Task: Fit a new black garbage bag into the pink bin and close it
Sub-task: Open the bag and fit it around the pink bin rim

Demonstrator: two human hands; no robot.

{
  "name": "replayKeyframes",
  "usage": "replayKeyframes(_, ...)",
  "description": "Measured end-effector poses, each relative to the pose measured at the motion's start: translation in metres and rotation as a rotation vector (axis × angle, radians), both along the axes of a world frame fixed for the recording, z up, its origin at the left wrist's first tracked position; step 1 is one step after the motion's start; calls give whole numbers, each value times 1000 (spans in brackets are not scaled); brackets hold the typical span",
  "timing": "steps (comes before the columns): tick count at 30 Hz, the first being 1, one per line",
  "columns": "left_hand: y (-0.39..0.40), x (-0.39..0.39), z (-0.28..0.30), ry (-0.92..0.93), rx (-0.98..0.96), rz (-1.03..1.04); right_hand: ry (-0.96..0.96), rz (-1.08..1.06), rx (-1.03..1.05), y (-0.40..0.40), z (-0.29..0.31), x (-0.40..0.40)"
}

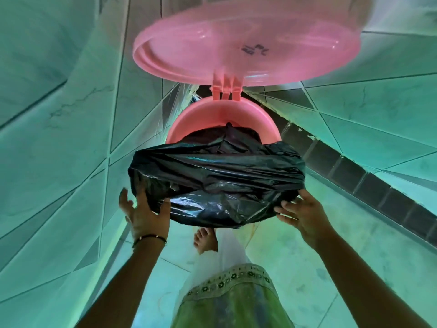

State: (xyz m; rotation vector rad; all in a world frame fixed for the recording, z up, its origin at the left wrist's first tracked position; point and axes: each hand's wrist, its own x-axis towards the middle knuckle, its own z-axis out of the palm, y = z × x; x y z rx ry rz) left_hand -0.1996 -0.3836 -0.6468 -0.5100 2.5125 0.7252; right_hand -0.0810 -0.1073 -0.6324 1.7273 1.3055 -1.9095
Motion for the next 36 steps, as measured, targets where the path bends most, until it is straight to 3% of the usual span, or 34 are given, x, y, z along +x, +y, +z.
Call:
replayKeyframes(2, 11, 17, 3, -23, 35, 321, 42, -286, 68, -12, 6, 7)
replayKeyframes(4, 21, 33, -2, -217, 95, 624, -67, -445, 203, -27, 3, 14)
replayKeyframes(5, 26, 39, -8, -343, 220, 803, -128, -490, 206, -36, -1, 17)
replayKeyframes(7, 32, 50, -15, -582, 553, 1076, -182, -494, 3, -54, -7, 16)
replayKeyframes(10, 38, 62, -23, -695, 684, 1028, -183, -206, -314, -76, -11, 1)
replayKeyframes(14, 32, 60, -39, -684, 529, 890, -217, 97, -111, -77, -32, -13)
replayKeyframes(17, 22, 62, -53, -664, 300, 624, -283, 311, 40, -64, -43, -7)
replayKeyframes(20, 19, 65, -55, -693, 230, 493, -378, 401, 76, -54, -46, 3)
replayKeyframes(23, 21, 59, -47, -675, 378, 711, -409, 519, 0, -43, -32, -1)
replayKeyframes(25, 16, 52, -47, -568, 398, 914, -461, 727, 35, -35, -14, -9)
replayKeyframes(28, 9, 41, -39, -490, 240, 959, -533, 1202, 596, -23, 21, -23)
replayKeyframes(29, 11, 40, -34, -508, 212, 941, -460, 1248, 776, -23, 33, -28)
replayKeyframes(31, 20, 39, -26, -495, 244, 959, -208, 1249, 920, -31, 47, -39)
replayKeyframes(33, 37, 38, -22, -509, 365, 1009, -49, 1383, 837, -46, 41, -48)
replayKeyframes(36, 53, 30, -26, -503, 474, 1069, -72, 1633, 689, -67, 10, -57)
